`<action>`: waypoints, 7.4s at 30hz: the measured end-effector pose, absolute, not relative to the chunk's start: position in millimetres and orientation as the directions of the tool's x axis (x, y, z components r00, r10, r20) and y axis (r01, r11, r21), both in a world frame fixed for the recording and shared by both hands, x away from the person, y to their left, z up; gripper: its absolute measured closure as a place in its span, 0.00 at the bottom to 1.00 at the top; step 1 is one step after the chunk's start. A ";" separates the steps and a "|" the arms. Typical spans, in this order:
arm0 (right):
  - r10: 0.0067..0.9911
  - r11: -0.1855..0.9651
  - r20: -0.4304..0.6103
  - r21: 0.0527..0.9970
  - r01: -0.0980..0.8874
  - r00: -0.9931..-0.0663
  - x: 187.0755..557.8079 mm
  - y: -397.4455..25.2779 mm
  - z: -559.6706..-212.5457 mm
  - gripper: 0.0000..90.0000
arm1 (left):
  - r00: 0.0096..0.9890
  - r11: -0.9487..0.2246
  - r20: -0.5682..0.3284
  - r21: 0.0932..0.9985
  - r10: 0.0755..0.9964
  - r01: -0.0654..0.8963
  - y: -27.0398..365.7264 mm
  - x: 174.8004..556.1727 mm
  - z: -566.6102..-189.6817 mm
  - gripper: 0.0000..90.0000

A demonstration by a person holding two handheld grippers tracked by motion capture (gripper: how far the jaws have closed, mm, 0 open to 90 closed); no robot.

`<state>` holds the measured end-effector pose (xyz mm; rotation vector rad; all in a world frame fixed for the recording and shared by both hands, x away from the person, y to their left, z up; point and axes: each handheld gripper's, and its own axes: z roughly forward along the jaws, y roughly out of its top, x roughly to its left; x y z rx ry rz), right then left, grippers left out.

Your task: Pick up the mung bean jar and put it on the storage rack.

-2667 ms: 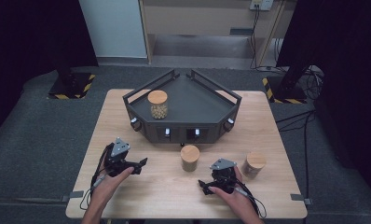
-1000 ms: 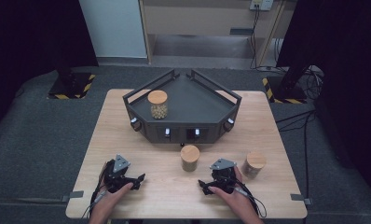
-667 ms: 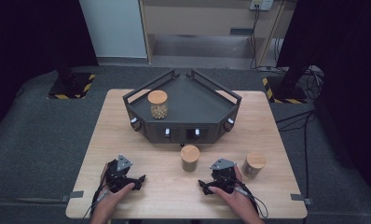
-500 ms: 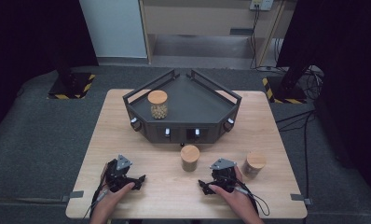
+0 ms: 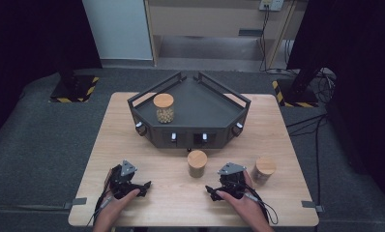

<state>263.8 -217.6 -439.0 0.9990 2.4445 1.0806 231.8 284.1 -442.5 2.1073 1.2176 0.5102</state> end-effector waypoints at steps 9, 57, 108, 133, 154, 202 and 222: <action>0.693 0.474 -0.023 0.768 0.431 -0.721 255.3 -212.6 -425.2 0.03 | 0.494 -0.362 0.013 0.696 0.870 0.620 284.0 231.8 -442.5 0.00; 0.699 0.352 0.042 0.849 0.395 -0.714 267.6 -189.1 -445.4 0.04 | 0.481 -0.355 0.015 0.696 0.876 0.624 281.3 231.4 -442.4 0.00; 0.748 0.251 0.041 0.907 0.339 -0.663 264.6 -167.0 -466.3 0.27 | 0.476 -0.351 0.016 0.696 0.879 0.626 280.3 230.5 -442.5 0.00; 0.713 0.274 -0.007 0.923 0.270 -0.701 241.9 -184.9 -428.4 0.28 | 0.477 -0.352 0.016 0.696 0.879 0.626 280.5 230.6 -442.4 0.00; 0.710 0.278 -0.047 0.935 0.218 -0.702 238.1 -194.9 -386.5 0.28 | 0.476 -0.351 0.015 0.696 0.879 0.626 280.3 230.7 -442.4 0.00; 0.740 0.261 -0.048 0.940 0.221 -0.671 284.9 -165.6 -322.2 0.28 | 0.482 -0.354 0.014 0.696 0.876 0.624 281.1 232.3 -442.6 0.00; 0.770 0.238 -0.028 0.940 0.246 -0.637 308.6 -161.4 -320.8 0.28 | 0.481 -0.354 0.014 0.697 0.876 0.624 281.0 232.2 -442.6 0.00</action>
